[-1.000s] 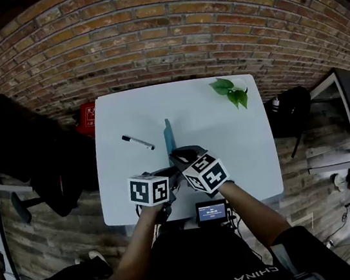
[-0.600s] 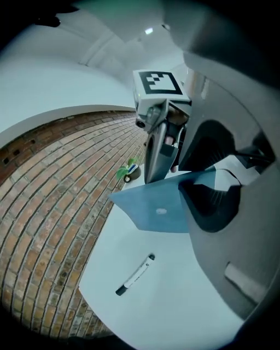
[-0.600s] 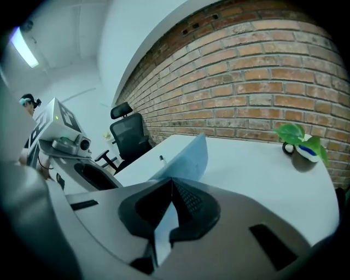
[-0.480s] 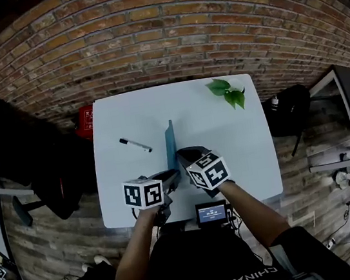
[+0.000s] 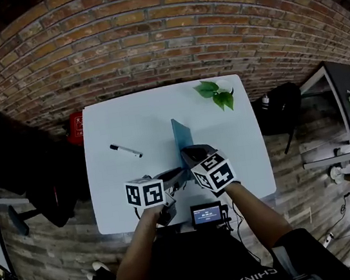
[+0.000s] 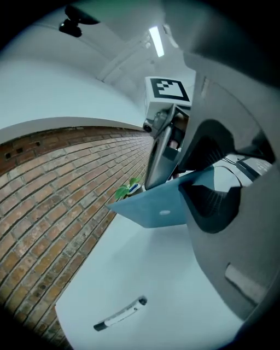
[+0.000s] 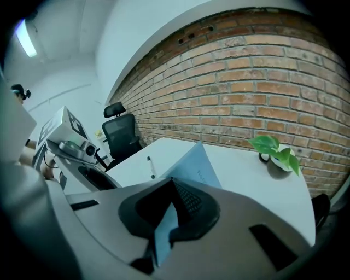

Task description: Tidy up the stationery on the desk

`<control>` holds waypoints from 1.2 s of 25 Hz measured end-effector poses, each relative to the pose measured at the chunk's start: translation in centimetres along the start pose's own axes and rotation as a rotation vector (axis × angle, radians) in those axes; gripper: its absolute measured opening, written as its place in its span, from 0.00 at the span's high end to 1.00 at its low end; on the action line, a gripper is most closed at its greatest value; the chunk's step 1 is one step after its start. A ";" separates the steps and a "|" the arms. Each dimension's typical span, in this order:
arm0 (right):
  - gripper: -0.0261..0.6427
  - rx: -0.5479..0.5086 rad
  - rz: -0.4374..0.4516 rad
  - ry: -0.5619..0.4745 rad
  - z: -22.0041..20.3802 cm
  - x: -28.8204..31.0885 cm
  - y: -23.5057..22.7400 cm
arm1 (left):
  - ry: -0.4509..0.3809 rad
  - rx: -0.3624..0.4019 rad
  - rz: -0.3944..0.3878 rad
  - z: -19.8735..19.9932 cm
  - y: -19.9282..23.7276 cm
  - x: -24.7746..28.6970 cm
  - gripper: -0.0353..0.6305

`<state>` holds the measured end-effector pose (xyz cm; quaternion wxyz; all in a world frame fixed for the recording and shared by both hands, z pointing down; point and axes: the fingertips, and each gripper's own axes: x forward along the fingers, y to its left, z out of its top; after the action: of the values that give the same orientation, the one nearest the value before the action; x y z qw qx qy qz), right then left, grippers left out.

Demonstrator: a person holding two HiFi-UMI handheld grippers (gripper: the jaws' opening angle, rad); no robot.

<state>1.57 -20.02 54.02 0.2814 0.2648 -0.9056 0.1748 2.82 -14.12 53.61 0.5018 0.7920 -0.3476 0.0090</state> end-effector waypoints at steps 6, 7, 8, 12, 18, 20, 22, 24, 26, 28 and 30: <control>0.95 0.006 0.002 0.018 -0.3 1.4 0.4 | -0.034 -0.037 -0.035 -0.1 1.2 -0.4 0.81; 0.95 0.004 0.009 0.023 -0.3 1.8 0.8 | -0.033 -0.037 -0.026 -0.2 1.8 -0.8 0.81; 0.95 0.005 0.017 0.027 -0.4 2.4 1.3 | -0.030 -0.036 -0.014 -0.3 2.4 -1.3 0.81; 0.95 0.016 0.047 0.044 -0.9 4.7 3.3 | -0.031 -0.058 0.027 -0.7 4.8 -3.3 0.82; 0.95 0.011 0.048 0.094 -2.4 6.5 4.5 | -0.032 -0.101 0.092 -1.4 8.3 -5.0 0.84; 0.95 0.018 0.034 0.111 -3.2 6.7 3.9 | -0.019 -0.112 0.126 -1.8 9.7 -5.3 0.84; 0.95 0.028 0.018 0.127 -4.0 6.7 3.3 | -0.006 -0.130 0.156 -2.3 11.0 -5.5 0.85; 0.95 0.033 0.002 0.142 -4.9 6.7 2.7 | 0.010 -0.140 0.181 -2.8 12.0 -5.6 0.85; 0.95 0.034 -0.010 0.155 -5.8 6.6 2.1 | 0.034 -0.139 0.212 -3.3 12.8 -5.5 0.85; 0.95 0.041 -0.014 0.167 -6.7 6.6 1.7 | 0.063 -0.134 0.252 -3.9 13.5 -5.3 0.85; 0.95 0.046 -0.016 0.180 -7.6 6.6 1.6 | 0.097 -0.126 0.287 -4.5 14.2 -5.1 0.85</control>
<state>-0.81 -17.77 63.66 0.3567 0.2614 -0.8704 0.2162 -7.52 -11.38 65.17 0.5603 0.6997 -0.4325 0.0968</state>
